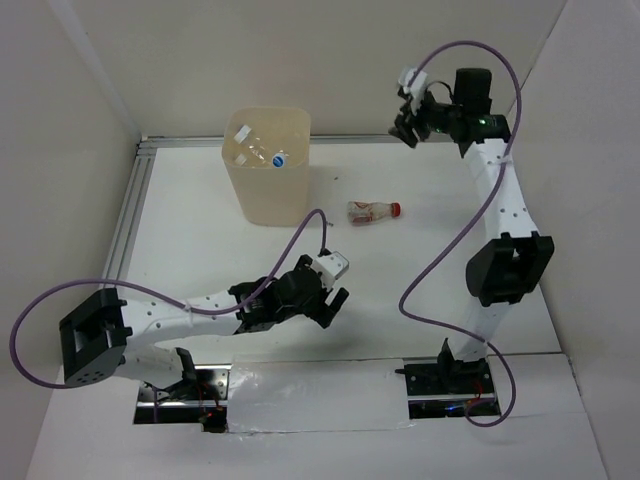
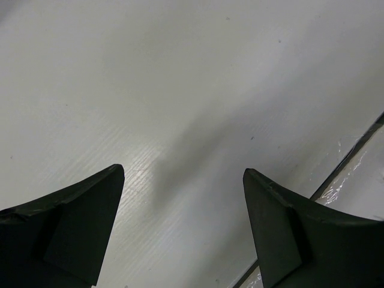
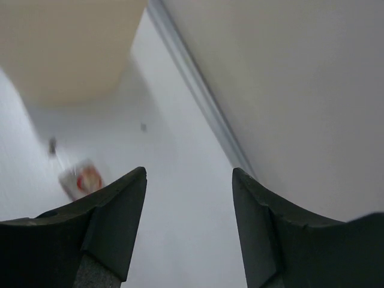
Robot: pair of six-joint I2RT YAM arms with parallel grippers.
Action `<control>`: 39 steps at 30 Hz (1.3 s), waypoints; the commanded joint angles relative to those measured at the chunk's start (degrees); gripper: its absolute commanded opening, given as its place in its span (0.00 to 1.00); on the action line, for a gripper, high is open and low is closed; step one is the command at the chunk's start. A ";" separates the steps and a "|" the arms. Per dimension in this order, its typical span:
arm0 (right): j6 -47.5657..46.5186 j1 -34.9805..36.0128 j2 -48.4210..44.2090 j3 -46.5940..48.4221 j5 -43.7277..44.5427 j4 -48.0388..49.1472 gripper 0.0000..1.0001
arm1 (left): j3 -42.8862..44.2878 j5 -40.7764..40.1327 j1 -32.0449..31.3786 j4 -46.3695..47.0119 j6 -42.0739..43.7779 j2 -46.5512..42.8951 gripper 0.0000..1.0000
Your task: Put the plastic bottles in the bin
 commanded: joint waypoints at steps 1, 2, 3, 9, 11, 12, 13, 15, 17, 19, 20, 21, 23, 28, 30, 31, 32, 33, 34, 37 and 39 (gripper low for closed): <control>-31.58 -0.20 -3.58 -9.62 -3.68 -22.48 0.65 | -1.56 0.49 -0.27 1.72 -2.88 -1.20 0.93; -35.50 -0.20 -4.38 -15.83 -1.75 -23.46 0.65 | -2.27 1.10 -0.27 1.72 -3.77 -2.43 0.93; -37.89 -0.20 -5.17 -18.93 0.27 -22.68 0.70 | -2.80 1.11 -0.27 1.72 -4.73 -3.14 0.93; -41.34 2.35 -5.63 -29.86 7.93 -13.38 0.95 | -5.61 0.49 -0.27 -1.53 -9.75 -7.62 0.93; -40.81 4.45 -3.00 -29.86 9.95 -12.22 0.95 | -6.41 -0.03 -0.79 -2.32 -11.68 -9.20 0.93; -40.12 5.07 -2.38 -29.86 10.92 -10.48 0.96 | -7.10 -0.04 -0.79 -3.11 -12.30 -9.82 0.93; -39.59 5.68 -1.76 -30.91 13.62 -7.76 0.99 | -7.63 -0.04 -0.79 -3.72 -13.52 -10.95 0.93; -38.88 6.48 -0.35 -31.44 14.35 -5.47 0.99 | -8.43 -0.65 -0.79 -4.25 -14.67 -12.19 0.93; -38.88 7.27 1.05 -31.44 16.19 -5.45 0.99 | -9.22 -0.65 -0.79 -4.95 -15.37 -13.33 0.93; -38.88 7.80 3.95 -30.22 16.20 -5.45 0.99 | -9.83 -1.18 -1.32 -5.57 -15.99 -14.56 0.93; -38.88 7.80 4.92 -29.34 16.72 -5.45 0.99 | -10.36 -1.18 -1.32 -6.36 -15.99 -14.57 0.93; -38.88 8.32 6.67 -29.34 17.34 -5.45 0.99 | -10.36 -1.79 -1.32 -6.37 -16.60 -15.18 0.93; -39.49 8.93 8.17 -28.81 18.65 -4.92 0.99 | -10.36 -2.49 -1.32 -7.07 -16.61 -15.18 0.93; -39.49 10.78 12.82 -28.28 23.49 -0.71 0.99 | -10.36 -3.02 -1.32 -8.21 -17.84 -15.18 0.93; -39.49 11.31 13.97 -27.67 25.24 -0.70 0.99 | -9.75 -3.02 -1.32 -8.73 -17.84 -14.66 0.93; -40.19 11.31 14.50 -27.67 25.25 -0.70 0.95 | -9.75 -3.02 -1.32 -8.74 -17.84 -14.66 0.93; -40.72 11.83 15.12 -27.67 25.25 -2.01 0.92 | -9.75 -3.02 -1.32 -9.26 -18.36 -14.66 0.93; -41.25 11.84 15.12 -26.97 25.25 -3.50 0.87 | -9.75 -3.63 -1.32 -9.27 -18.37 -14.66 0.93; -41.86 11.84 15.73 -26.27 24.03 -5.52 0.81 | -9.75 -3.64 -1.32 -9.27 -18.37 -14.66 0.93; -43.35 11.31 16.26 -21.44 18.07 -16.14 0.48 | -9.75 -4.16 -1.32 -9.27 -18.89 -15.71 0.93; -44.15 10.09 13.91 -18.28 12.89 -23.16 0.32 | -10.36 -4.17 -1.32 -9.27 -19.42 -16.24 0.93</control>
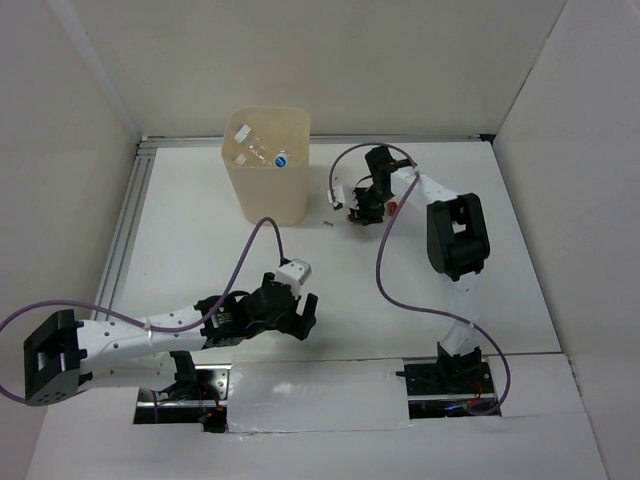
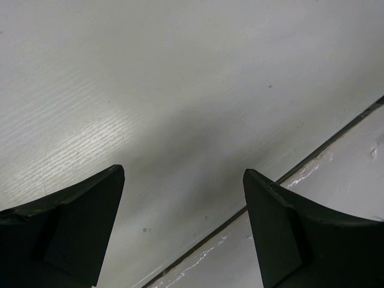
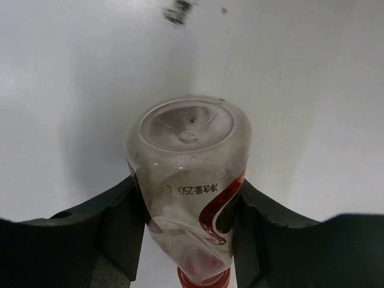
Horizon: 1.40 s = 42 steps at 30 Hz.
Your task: Put the plastic bottles in the bin
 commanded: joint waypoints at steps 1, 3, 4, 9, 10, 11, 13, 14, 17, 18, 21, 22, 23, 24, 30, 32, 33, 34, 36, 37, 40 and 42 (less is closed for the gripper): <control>-2.38 -1.13 -2.09 6.08 -10.10 -14.80 0.28 | -0.22 -1.67 -0.29 0.74 -1.45 -1.90 0.93; 0.32 -1.65 -7.50 8.10 -14.49 -15.09 0.27 | -0.83 -2.20 -0.29 0.74 -1.45 -2.52 0.93; 2.69 -1.66 -9.80 8.81 -16.43 -13.52 0.27 | -0.83 -2.20 -0.29 1.27 -1.45 -3.04 0.93; 25.23 2.46 -22.10 14.43 -22.51 3.69 0.27 | -1.98 -2.20 -0.29 4.52 -1.45 -3.04 0.93; 28.00 3.34 -22.65 16.53 -22.51 9.56 0.27 | -1.98 -1.68 -0.29 4.52 -0.58 -2.52 0.93; 30.38 4.40 -22.65 17.68 -21.56 12.31 0.27 | -1.98 -1.67 -0.29 5.05 -0.58 -1.65 0.93; 37.50 7.39 -22.65 20.92 -20.06 19.50 0.28 | -1.28 -1.67 -0.29 5.05 0.65 -0.77 0.93; 39.61 8.44 -21.78 21.90 -18.31 21.72 0.28 | -1.27 -1.67 -0.29 5.05 0.65 -0.76 0.93; 46.91 11.43 -18.09 27.61 -16.54 27.27 0.32 | -0.75 -1.15 -0.29 5.05 1.18 -0.06 0.93; 49.88 12.05 -16.69 29.36 -16.54 28.15 0.34 | -1.53 -1.15 -0.29 5.66 1.18 -1.01 0.93; 55.25 14.24 -7.14 38.32 -17.67 28.95 0.40 | -2.33 -1.15 -0.29 6.37 1.18 -2.60 0.93; 56.32 14.25 -5.01 42.70 -17.68 29.56 0.42 | -2.85 -1.67 -0.29 6.89 1.18 -3.30 0.93; 57.46 15.03 -3.07 44.48 -17.16 29.57 0.47 | -2.86 -1.67 -0.29 6.90 1.18 -3.31 0.93; 60.08 15.04 0.25 45.89 -17.15 30.61 0.51 | -2.86 -1.67 -0.29 6.37 1.18 -3.31 0.93; 64.41 15.57 5.82 49.07 -16.63 34.22 0.73 | -3.38 -2.29 -0.29 5.75 1.18 -5.07 0.93; 63.72 15.57 6.44 48.37 -15.40 33.70 0.83 | -3.38 -2.29 -0.29 5.75 1.18 -6.29 0.93; 63.71 15.57 6.44 48.37 -14.79 33.70 0.89 | -3.38 -2.90 -0.29 5.75 0.66 -6.30 0.93; 63.71 15.57 6.44 48.37 -14.00 33.70 1.00 | -3.90 -2.90 -0.29 5.75 0.66 -6.30 0.93; 63.71 15.05 5.13 48.37 -13.11 33.09 1.00 | -3.91 -2.90 -0.29 5.75 0.65 -6.82 0.94; 63.71 15.04 3.73 48.37 -13.11 33.08 1.00 | -3.91 -2.90 -0.29 5.75 0.65 -6.82 0.94; 64.41 13.21 -0.31 47.84 -11.19 30.63 1.00 | -3.39 -2.90 -0.29 6.28 0.65 -6.21 0.94; 64.41 11.97 -3.13 45.48 -8.82 27.29 1.00 | -2.86 -2.90 -0.29 6.28 1.18 -6.21 0.94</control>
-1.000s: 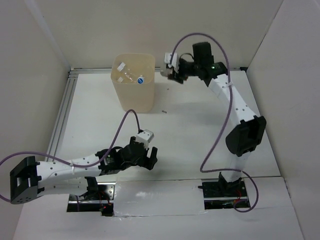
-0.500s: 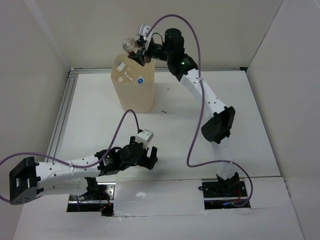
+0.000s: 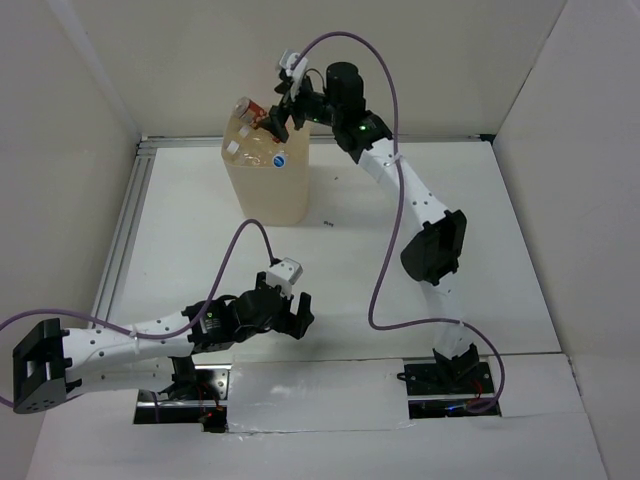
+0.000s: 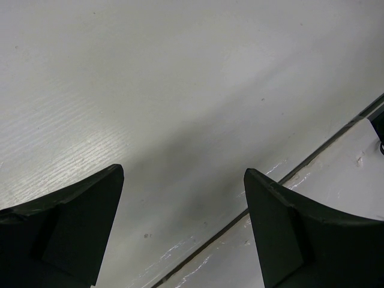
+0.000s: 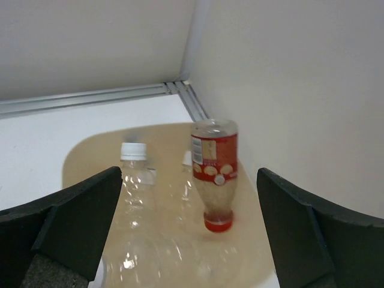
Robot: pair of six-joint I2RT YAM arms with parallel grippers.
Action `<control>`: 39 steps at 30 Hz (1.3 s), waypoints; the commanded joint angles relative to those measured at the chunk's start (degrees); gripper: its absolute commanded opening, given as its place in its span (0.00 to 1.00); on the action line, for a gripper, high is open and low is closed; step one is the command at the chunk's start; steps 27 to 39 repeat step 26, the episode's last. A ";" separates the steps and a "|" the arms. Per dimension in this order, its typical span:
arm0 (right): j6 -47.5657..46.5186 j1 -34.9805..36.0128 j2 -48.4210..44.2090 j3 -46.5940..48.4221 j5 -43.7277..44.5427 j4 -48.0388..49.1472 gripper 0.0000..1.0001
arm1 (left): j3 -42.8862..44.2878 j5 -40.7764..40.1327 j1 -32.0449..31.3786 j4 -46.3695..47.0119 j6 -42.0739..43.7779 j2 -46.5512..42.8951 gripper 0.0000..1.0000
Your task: Put the plastic bottles in the bin
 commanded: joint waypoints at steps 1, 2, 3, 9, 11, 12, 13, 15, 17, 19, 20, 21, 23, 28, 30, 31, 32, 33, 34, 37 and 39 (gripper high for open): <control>2.21 -3.66 -10.72 -1.37 5.09 -2.26 1.00 | 0.88 -0.72 -0.27 2.57 1.70 -0.37 0.94; 2.82 -4.45 -14.39 -4.60 7.02 -4.89 1.00 | 1.49 -0.72 -0.27 2.57 1.71 -0.37 0.94; 2.83 -5.42 -16.17 -6.37 9.65 -6.65 1.00 | 1.50 -0.72 -0.27 3.17 2.32 -0.98 0.94; 5.38 -16.22 -31.81 -27.36 16.69 -18.09 1.00 | 3.78 0.51 -0.27 5.20 4.69 -3.44 0.99; 5.91 -19.03 -39.34 -38.83 20.81 -18.10 1.00 | 4.39 1.21 -0.27 5.81 5.39 -4.14 1.00; 5.91 -19.57 -41.74 -42.39 20.84 -18.10 1.00 | 4.40 1.22 -0.27 5.82 5.40 -4.15 1.00; 6.43 -20.10 -44.20 -45.90 23.27 -18.10 1.00 | 4.92 1.74 -0.27 6.43 5.92 -4.15 1.00; 7.31 -20.11 -51.49 -55.72 27.41 -18.10 1.00 | 5.71 1.74 -0.27 6.43 5.93 -4.67 1.00; 8.71 -20.63 -57.80 -61.12 31.28 -18.10 1.00 | 6.67 1.74 -0.27 5.74 5.93 -4.68 1.00; 9.59 -21.76 -61.95 -68.33 31.91 -18.10 1.00 | 8.17 1.74 -0.27 4.33 6.72 -4.68 1.00; 10.21 -22.30 -65.72 -70.09 31.91 -18.10 1.00 | 8.70 1.74 -0.27 3.71 7.42 -4.68 1.00; 10.82 -23.17 -67.32 -73.33 31.91 -19.14 1.00 | 9.49 1.74 -0.27 3.71 7.42 -4.68 1.00; 10.83 -23.18 -70.48 -76.60 29.99 -19.15 1.00 | 10.02 0.52 0.25 1.96 7.95 -4.68 1.00; 10.83 -24.93 -75.41 -82.58 29.98 -17.84 1.00 | 11.25 -0.01 0.26 1.34 9.09 -4.68 1.00; 10.83 -24.93 -75.41 -82.58 29.98 -17.84 1.00 | 11.25 -0.01 0.26 1.34 9.09 -4.68 1.00; 10.83 -24.93 -75.41 -82.58 29.98 -17.84 1.00 | 11.25 -0.01 0.26 1.34 9.09 -4.68 1.00; 10.83 -24.93 -75.41 -82.58 29.98 -17.84 1.00 | 11.25 -0.01 0.26 1.34 9.09 -4.68 1.00; 10.83 -24.93 -75.41 -82.58 29.98 -17.84 1.00 | 11.25 -0.01 0.26 1.34 9.09 -4.68 1.00; 10.83 -24.93 -75.41 -82.58 29.98 -17.84 1.00 | 11.25 -0.01 0.26 1.34 9.09 -4.68 1.00; 10.83 -24.93 -75.41 -82.58 29.98 -17.84 1.00 | 11.25 -0.01 0.26 1.34 9.09 -4.68 1.00; 10.83 -24.93 -75.41 -82.58 29.98 -17.84 1.00 | 11.25 -0.01 0.26 1.34 9.09 -4.68 1.00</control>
